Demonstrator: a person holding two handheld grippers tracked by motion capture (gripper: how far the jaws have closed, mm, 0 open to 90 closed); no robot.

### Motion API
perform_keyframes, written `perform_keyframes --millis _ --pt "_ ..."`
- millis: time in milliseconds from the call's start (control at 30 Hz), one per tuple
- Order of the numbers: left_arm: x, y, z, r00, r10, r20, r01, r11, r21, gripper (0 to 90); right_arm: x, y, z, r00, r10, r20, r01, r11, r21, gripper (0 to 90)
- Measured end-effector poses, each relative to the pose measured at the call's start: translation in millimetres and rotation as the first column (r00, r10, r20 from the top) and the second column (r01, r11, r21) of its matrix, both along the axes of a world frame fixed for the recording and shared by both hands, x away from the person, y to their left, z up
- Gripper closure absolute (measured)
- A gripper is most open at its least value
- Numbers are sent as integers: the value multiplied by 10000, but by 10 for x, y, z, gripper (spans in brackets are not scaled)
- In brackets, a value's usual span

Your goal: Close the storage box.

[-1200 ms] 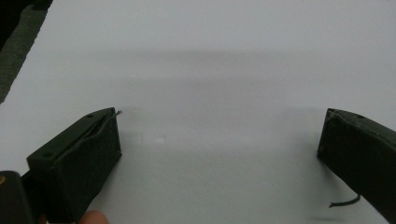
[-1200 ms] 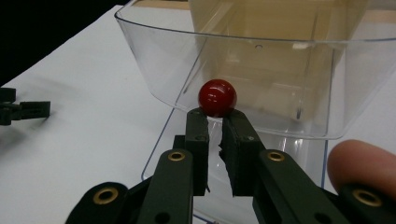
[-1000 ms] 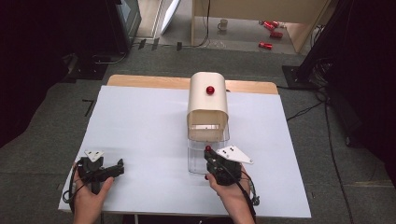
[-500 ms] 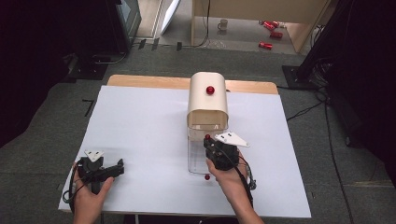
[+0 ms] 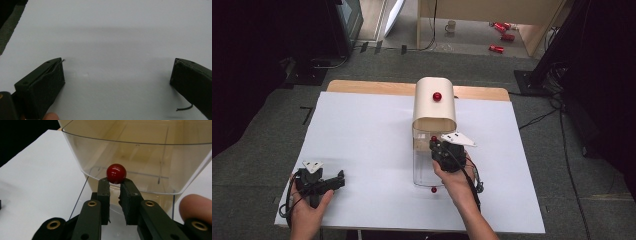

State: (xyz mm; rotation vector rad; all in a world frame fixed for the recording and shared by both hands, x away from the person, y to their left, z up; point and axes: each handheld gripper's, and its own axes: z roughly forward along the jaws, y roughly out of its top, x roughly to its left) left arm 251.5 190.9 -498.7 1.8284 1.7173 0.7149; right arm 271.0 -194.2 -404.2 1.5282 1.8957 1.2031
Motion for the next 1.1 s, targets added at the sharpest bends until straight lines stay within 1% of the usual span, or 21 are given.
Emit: perform_keyframes --millis 167,200,233,267,300,333,367,400,433,467,500,533,567,600,700,733,833,867,900,967,1100 --pt "1 0 0 10000 8 4 -8 10000 -5 0 35 -10 17 9999 140 -35 -140 9999 10 784" --pt "1 0 0 10000 -4 -8 4 10000 4 0 32 -7 16 9997 217 -59 -216 9998 46 740" --pt "1 0 0 10000 -4 -8 4 10000 4 0 32 -7 16 9997 217 -59 -216 9998 46 740" --pt "1 0 0 10000 0 -5 0 10000 1 0 15 1 14 9991 409 -66 -408 9991 130 601" --pt "1 0 0 10000 0 -5 0 10000 1 0 15 1 14 9991 409 -66 -408 9991 130 601" --pt "0 -1 0 10000 8 -7 -8 10000 -15 0 -25 -1 18 9985 536 -51 -536 9985 54 484" --pt "0 -1 0 10000 8 -7 -8 10000 -15 0 -25 -1 18 9985 536 -51 -536 9985 54 484" --pt "-1 1 1 10000 -13 -26 13 10000 9 0 -86 -17 13 9958 907 -91 -905 9958 145 368" --pt "-1 1 1 10000 -13 -26 13 10000 9 0 -86 -17 13 9958 907 -91 -905 9958 145 368" --pt "0 1 1 10000 -18 -31 18 10000 11 0 -157 -26 -12 9955 895 -298 -896 9960 2 237" --pt "0 1 1 10000 -18 -31 18 10000 11 0 -157 -26 -12 9955 895 -298 -896 9960 2 237" --pt "0 0 0 10000 -13 -21 13 10000 7 0 -231 -42 -50 9945 935 -479 -942 9955 -127 142" --pt "0 0 0 10000 -13 -21 13 10000 7 0 -231 -42 -50 9945 935 -479 -942 9955 -127 142" --pt "0 -1 0 10000 -6 -17 6 10000 1 0 -316 -79 -87 9949 810 -604 -819 9965 -138 117" --pt "0 -1 0 10000 -6 -16 6 10000 0 0 -378 -112 -111 9953 711 -658 -718 9974 -86 82" --pt "0 -1 0 10000 -5 -17 5 10000 -2 0 -451 -142 -133 9960 618 -643 -625 9980 -80 67" --pt "0 -1 0 10000 -7 -15 7 10000 1 0 -524 -169 -149 9966 565 -603 -574 9983 -120 63" --pt "0 -1 0 10000 -9 -16 9 10000 4 0 -589 -189 -166 9968 570 -560 -580 9982 -162 63" --pt "0 -1 0 10000 -9 -16 9 10000 4 0 -589 -189 -166 9968 570 -560 -580 9982 -162 63" --pt "0 -1 0 10000 -8 -14 8 10000 4 0 -675 -200 -192 9961 620 -622 -634 9978 -200 64" --pt "0 -1 0 10000 -9 -15 9 10000 5 0 -760 -198 -223 9961 604 -638 -623 9977 -280 64"
